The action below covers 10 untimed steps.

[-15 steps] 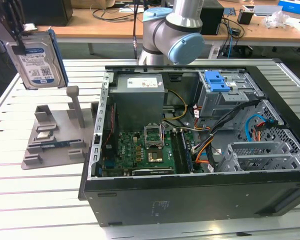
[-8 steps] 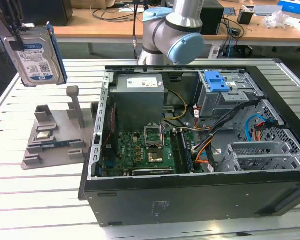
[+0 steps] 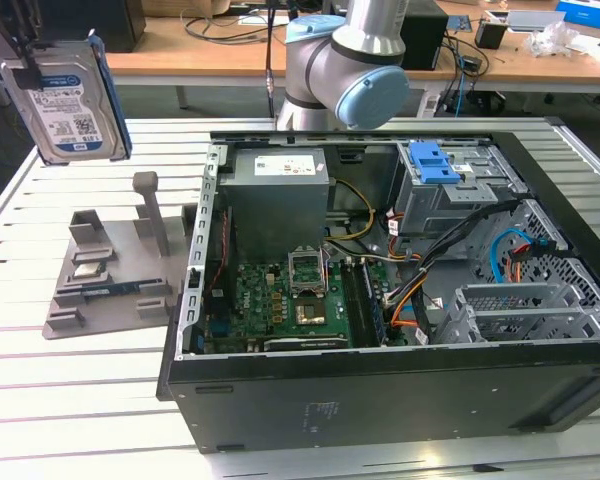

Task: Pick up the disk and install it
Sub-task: 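Pick up the disk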

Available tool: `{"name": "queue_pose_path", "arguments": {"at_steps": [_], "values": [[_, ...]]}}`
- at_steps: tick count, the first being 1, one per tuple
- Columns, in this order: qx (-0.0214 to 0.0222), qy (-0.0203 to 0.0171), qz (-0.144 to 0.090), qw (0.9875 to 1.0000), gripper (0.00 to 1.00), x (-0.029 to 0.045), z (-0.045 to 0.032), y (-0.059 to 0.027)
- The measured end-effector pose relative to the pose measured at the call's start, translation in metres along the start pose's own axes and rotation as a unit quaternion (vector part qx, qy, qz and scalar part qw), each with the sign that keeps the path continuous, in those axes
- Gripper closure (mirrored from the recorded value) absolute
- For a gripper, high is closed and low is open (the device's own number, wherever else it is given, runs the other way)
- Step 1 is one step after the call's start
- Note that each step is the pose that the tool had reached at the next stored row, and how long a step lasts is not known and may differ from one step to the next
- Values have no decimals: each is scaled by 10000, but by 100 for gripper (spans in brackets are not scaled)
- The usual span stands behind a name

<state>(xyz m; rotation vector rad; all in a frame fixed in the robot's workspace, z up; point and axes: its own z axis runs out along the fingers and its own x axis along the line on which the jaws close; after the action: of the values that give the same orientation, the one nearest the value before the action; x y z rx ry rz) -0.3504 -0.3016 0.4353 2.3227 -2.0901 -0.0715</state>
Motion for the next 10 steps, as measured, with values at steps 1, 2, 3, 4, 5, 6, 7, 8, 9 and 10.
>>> {"name": "queue_pose_path", "arguments": {"at_steps": [1,2,3,4,5,6,7,8,9,10], "values": [[1,-2,0,10000,63,0,0,0],[0,-2,0,10000,63,0,-1,0],[0,-2,0,10000,63,0,-1,0],[0,-2,0,10000,63,0,-1,0],[0,-3,0,10000,63,0,-1,0],[0,-3,0,10000,63,0,-1,0],[0,-3,0,10000,63,0,-1,0],[-1,-2,0,10000,63,0,-1,-1],[-1,-2,0,10000,63,1,-2,-4],[-1,-2,0,10000,63,1,-2,-6]]}}
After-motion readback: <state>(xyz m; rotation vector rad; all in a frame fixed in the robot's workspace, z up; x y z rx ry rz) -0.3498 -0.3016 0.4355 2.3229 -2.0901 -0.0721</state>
